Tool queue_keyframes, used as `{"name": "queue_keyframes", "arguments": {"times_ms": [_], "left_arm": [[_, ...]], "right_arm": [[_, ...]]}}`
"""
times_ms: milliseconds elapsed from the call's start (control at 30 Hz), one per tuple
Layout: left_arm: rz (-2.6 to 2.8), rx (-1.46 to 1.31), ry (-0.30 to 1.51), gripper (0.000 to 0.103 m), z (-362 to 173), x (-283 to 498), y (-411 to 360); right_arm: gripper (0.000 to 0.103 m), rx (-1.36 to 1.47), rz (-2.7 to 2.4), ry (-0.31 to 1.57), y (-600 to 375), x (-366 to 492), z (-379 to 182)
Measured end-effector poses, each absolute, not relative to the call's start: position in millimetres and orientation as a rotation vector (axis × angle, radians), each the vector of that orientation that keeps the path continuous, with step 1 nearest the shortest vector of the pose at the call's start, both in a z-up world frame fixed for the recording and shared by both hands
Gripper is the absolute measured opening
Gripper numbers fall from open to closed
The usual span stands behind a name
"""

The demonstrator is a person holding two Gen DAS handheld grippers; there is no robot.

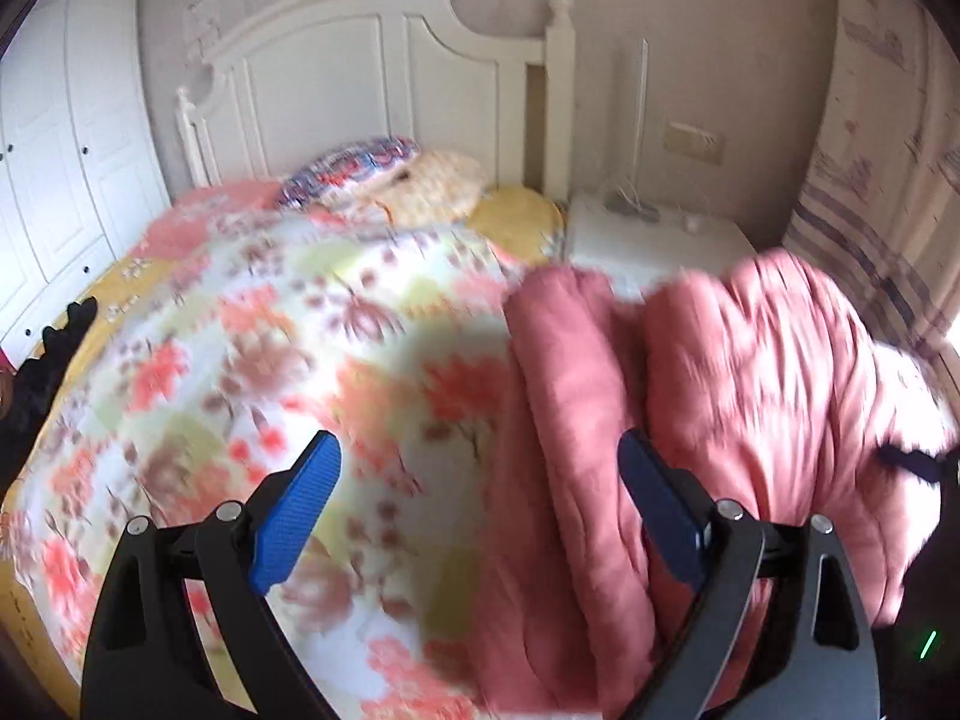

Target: Fold large clothes

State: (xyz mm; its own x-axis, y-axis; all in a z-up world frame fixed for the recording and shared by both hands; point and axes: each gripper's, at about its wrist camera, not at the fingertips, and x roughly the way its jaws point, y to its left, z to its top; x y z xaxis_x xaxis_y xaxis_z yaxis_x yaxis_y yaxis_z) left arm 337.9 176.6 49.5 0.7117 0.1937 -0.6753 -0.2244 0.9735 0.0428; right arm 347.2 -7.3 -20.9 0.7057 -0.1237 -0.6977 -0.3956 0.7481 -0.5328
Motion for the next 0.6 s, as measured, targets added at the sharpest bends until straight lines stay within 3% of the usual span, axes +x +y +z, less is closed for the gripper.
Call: {"name": "queue_keyframes", "arguments": {"times_ms": [233, 600], "left_arm": [[0.164, 0.026, 0.755, 0.092, 56.1, 383.0, 147.8], [0.23, 0.105, 0.875, 0.097, -1.5, 417.6, 145.6]], "right_arm": [[0.099, -0.701, 0.203, 0.807, -8.6, 353.9, -22.5], [0.098, -0.581, 0.371, 0.765, -38.0, 350.8, 15.1]]}}
